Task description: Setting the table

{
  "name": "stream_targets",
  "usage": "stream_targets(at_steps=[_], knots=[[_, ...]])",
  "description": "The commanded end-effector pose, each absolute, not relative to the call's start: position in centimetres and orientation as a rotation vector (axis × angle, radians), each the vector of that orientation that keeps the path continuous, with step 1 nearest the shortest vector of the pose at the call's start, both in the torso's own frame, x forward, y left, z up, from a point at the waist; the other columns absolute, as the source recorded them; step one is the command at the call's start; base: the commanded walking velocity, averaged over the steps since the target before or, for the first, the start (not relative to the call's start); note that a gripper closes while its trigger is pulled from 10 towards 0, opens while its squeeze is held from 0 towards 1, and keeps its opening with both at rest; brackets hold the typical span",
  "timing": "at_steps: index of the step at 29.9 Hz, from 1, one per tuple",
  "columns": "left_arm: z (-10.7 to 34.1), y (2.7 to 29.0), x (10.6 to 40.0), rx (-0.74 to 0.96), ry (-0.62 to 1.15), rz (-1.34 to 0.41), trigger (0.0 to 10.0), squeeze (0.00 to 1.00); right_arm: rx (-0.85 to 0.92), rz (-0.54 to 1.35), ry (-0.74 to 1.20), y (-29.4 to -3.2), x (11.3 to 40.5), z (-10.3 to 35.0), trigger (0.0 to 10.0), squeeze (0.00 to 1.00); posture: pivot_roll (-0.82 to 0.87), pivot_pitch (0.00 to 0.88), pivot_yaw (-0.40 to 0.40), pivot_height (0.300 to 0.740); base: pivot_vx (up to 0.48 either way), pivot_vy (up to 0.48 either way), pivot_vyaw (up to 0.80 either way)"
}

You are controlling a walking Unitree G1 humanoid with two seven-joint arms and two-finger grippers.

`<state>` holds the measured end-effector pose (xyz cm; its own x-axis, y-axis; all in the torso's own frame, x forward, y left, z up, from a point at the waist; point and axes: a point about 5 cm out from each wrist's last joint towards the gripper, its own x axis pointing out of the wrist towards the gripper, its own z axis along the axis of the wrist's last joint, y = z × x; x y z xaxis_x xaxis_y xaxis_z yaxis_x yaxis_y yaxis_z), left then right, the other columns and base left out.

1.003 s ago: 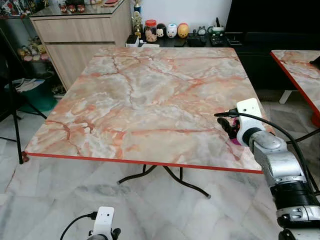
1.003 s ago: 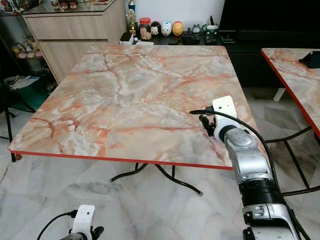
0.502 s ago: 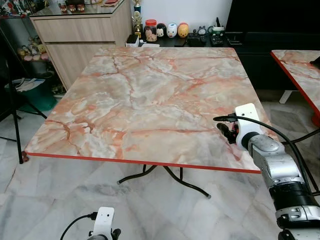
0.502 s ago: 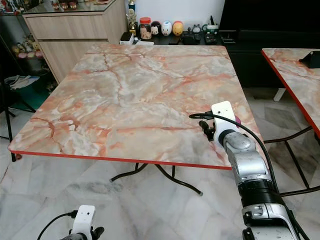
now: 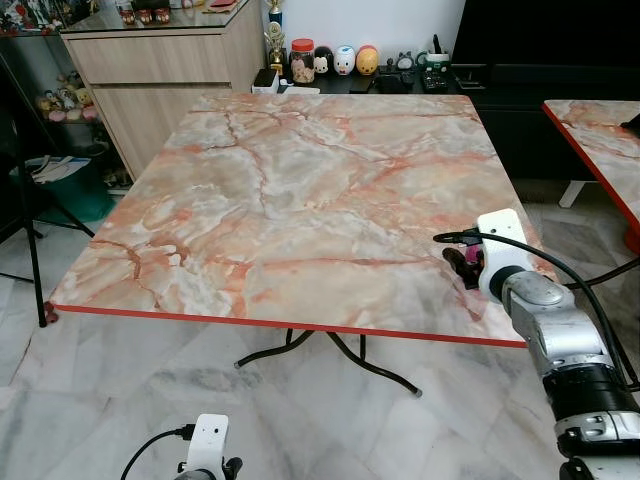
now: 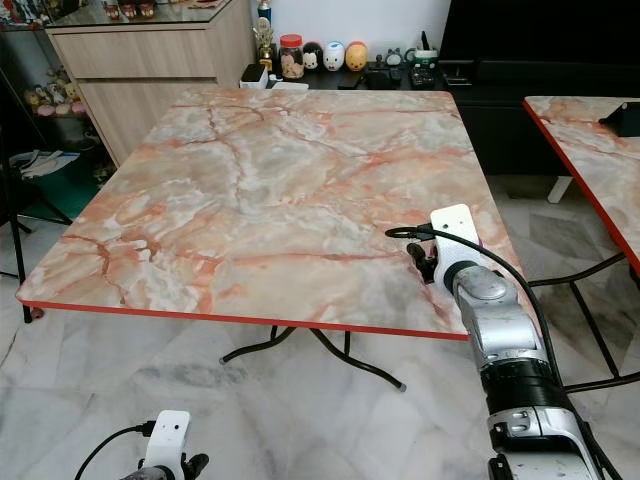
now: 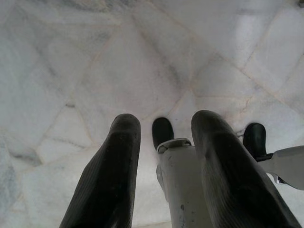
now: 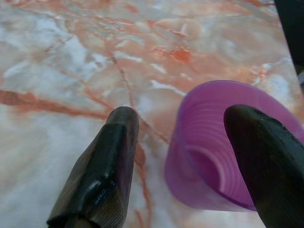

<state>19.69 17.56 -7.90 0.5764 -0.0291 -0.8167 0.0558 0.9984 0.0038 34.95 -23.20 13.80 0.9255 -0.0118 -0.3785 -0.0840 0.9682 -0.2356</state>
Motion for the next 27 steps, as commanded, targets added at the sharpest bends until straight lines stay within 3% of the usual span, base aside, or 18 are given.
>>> stream_targets(at_steps=[1,4,5,9,10,11,12,22,23,25,26,27], knots=[[-8.1,17.9,19.2,0.036,0.975,-0.046,10.0,0.0,-0.247,0.018,0.406,-23.8,34.7,13.5,10.0,0.0,0.0,0.0,0.034,0.736,0.0,0.0,0.0],[-8.1,18.0,19.2,0.035,0.975,-0.046,10.0,0.0,-0.243,0.022,0.412,-23.7,34.6,13.3,10.0,0.0,0.0,0.0,0.033,0.736,0.0,0.0,0.0],[-8.1,18.0,19.3,0.036,0.974,-0.047,10.0,0.0,-0.236,0.021,0.417,-23.7,34.6,13.2,0.0,0.0,0.0,0.0,0.034,0.736,0.0,0.0,0.0],[-8.1,18.0,19.3,0.038,0.974,-0.046,10.0,0.0,-0.23,0.016,0.421,-23.7,34.6,13.0,0.0,0.0,0.0,0.0,0.035,0.736,0.0,0.0,0.0],[-8.1,18.0,19.3,0.038,0.975,-0.046,10.0,0.0,-0.231,0.015,0.425,-23.7,34.6,12.9,2.9,0.0,0.0,0.0,0.035,0.736,0.0,0.0,0.0],[-8.1,18.0,19.3,0.038,0.975,-0.046,10.0,0.0,-0.231,0.015,0.425,-23.7,34.6,12.9,2.9,0.0,0.0,0.0,0.035,0.736,0.0,0.0,0.0],[-8.1,18.0,19.2,0.038,0.975,-0.046,10.0,0.0,-0.234,0.013,0.432,-23.8,34.5,12.8,10.0,0.0,0.0,0.0,0.035,0.736,0.0,0.0,0.0],[-8.1,18.0,19.2,0.036,0.978,-0.05,10.0,0.0,-0.245,0.002,0.451,-24.1,34.4,12.5,10.0,0.0,0.01,0.0,0.034,0.736,0.0,0.0,0.0],[-8.1,18.0,19.2,0.035,0.978,-0.05,10.0,0.0,-0.237,-0.002,0.449,-24.2,34.4,12.5,7.6,0.0,0.01,0.0,0.034,0.736,0.0,0.0,0.0],[-8.1,18.0,19.2,0.035,0.978,-0.05,10.0,0.0,-0.237,-0.002,0.449,-24.2,34.4,12.5,7.6,0.0,0.01,0.0,0.034,0.736,0.0,0.0,0.0],[-8.1,18.0,19.2,0.036,0.979,-0.05,10.0,0.0,-0.222,-0.006,0.444,-24.2,34.3,12.5,0.0,0.0,0.01,0.0,0.034,0.736,0.0,0.0,0.0],[-8.1,18.0,19.2,0.037,0.979,-0.05,10.0,0.0,-0.22,-0.006,0.442,-24.2,34.3,12.5,0.0,0.0,0.01,0.0,0.034,0.736,0.0,0.0,0.0]])
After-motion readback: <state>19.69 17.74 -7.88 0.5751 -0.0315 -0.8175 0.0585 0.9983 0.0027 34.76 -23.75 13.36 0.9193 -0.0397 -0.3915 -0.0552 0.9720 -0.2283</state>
